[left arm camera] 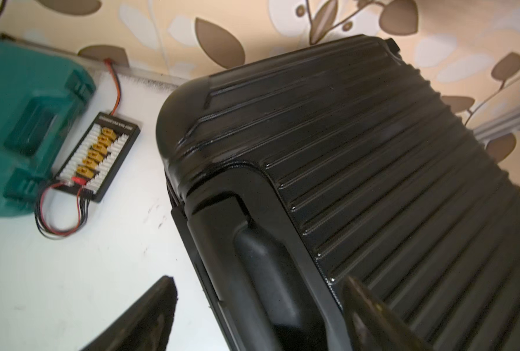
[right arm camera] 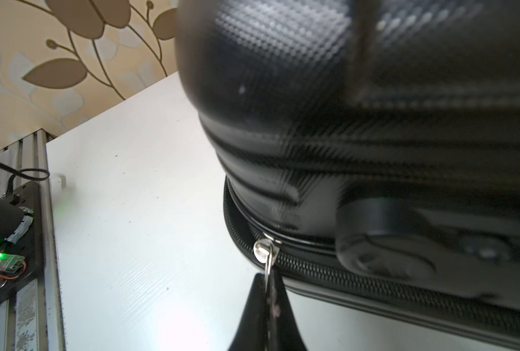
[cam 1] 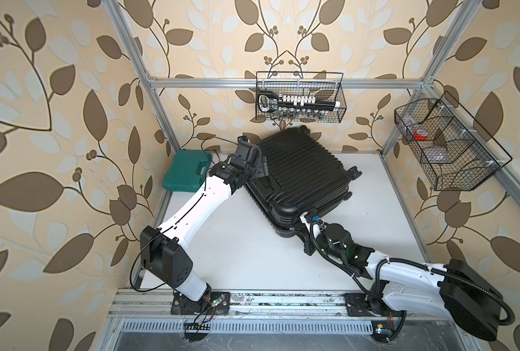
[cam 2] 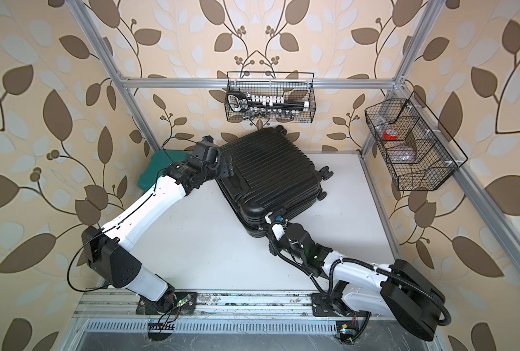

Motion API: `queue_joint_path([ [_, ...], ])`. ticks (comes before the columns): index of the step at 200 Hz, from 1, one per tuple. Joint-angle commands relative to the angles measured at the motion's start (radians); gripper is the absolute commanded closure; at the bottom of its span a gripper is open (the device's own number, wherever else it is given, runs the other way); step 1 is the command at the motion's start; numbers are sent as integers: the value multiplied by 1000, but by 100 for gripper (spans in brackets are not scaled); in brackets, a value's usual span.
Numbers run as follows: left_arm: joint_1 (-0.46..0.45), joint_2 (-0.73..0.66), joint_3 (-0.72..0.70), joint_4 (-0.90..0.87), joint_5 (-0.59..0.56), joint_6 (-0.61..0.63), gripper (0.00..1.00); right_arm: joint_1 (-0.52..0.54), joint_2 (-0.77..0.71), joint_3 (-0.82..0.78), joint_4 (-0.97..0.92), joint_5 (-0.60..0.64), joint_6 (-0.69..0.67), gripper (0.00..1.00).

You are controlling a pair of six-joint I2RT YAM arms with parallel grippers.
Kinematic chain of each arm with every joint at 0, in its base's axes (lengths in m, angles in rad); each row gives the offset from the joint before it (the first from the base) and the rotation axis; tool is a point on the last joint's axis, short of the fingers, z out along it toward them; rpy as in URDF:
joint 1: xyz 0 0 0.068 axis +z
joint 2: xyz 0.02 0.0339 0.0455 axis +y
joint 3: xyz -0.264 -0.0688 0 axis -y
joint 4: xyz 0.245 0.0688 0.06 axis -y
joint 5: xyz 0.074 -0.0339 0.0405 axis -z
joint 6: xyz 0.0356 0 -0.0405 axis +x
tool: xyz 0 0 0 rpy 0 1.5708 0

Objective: Close the suitcase zippers
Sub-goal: Zip the zipper on the suitcase.

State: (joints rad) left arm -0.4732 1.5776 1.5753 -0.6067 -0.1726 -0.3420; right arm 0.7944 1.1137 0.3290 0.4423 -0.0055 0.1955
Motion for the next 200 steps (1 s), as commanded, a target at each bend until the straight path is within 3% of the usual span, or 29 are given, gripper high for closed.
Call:
queue_joint_path([
  [1,15,63,114,-57,130,430,24,-57,-64,-38,-31,4,34,100],
  [20,24,151,237,-220,214,580,35,-94,-107,-50,-67,-5,41,100],
  [37,26,220,327,-340,247,685,38,-122,-133,-54,-87,-17,42,100],
  [60,29,284,402,-412,244,804,33,-155,-154,-62,-101,-37,43,100],
  [101,100,319,506,-550,474,1068,30,-177,-174,-65,-116,-50,44,100],
  [155,132,263,410,-588,655,1438,26,-184,-169,-61,-119,-61,40,100],
  [172,149,254,383,-627,715,1615,26,-186,-168,-61,-120,-64,42,100],
  [200,150,271,369,-551,703,1681,24,-187,-167,-59,-119,-70,48,100],
])
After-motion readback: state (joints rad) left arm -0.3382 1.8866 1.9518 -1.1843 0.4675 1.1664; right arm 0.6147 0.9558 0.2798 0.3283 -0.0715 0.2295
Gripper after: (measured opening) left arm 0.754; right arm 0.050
